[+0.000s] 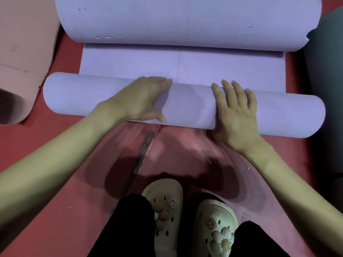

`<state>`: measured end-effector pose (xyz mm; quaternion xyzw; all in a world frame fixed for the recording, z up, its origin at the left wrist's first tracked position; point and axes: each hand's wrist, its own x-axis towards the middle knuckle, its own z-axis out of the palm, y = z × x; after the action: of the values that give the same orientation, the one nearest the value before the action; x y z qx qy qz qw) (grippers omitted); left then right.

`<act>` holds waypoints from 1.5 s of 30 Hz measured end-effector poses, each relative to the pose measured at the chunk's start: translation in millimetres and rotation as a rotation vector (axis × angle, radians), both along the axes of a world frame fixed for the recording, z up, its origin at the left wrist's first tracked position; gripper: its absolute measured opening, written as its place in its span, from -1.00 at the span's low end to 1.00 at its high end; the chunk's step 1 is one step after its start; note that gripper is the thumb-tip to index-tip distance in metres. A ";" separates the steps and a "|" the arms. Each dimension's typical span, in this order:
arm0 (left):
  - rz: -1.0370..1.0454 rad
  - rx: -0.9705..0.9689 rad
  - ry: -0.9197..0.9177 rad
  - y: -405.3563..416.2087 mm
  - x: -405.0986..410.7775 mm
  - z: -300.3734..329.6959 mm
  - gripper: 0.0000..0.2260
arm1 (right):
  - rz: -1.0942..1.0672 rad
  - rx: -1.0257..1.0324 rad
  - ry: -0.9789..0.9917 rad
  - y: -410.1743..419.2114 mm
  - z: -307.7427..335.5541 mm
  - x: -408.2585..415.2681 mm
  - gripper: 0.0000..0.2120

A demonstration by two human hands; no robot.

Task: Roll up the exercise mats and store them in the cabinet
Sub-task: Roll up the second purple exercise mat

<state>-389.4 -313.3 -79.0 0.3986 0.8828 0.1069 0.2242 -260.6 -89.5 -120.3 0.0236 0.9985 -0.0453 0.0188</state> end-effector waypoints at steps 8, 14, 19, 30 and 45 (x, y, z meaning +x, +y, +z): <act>-0.011 -0.038 0.223 -1.8 11.4 -15.7 0.05 | 0.067 -0.091 -0.342 23.9 29.6 -54.5 0.18; -0.005 0.004 0.131 5.5 -17.9 -14.8 0.02 | 0.002 -0.068 -0.116 11.0 13.8 -33.1 0.06; -0.021 -0.017 0.114 8.7 -29.2 -16.4 -0.01 | 0.008 -0.016 0.009 4.3 0.1 -22.9 0.16; 0.077 0.066 0.265 11.1 -28.5 -21.4 0.02 | 0.070 0.126 -0.107 23.8 16.3 -68.1 0.16; 0.076 0.128 0.184 -22.8 62.6 -19.6 -0.09 | 0.112 0.042 -0.401 -0.5 45.0 11.1 0.10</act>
<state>-326.7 -336.0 -98.6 0.3863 0.9056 0.1345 0.1123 -249.5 -90.0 -75.3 -0.0228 0.9752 -0.0176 0.2194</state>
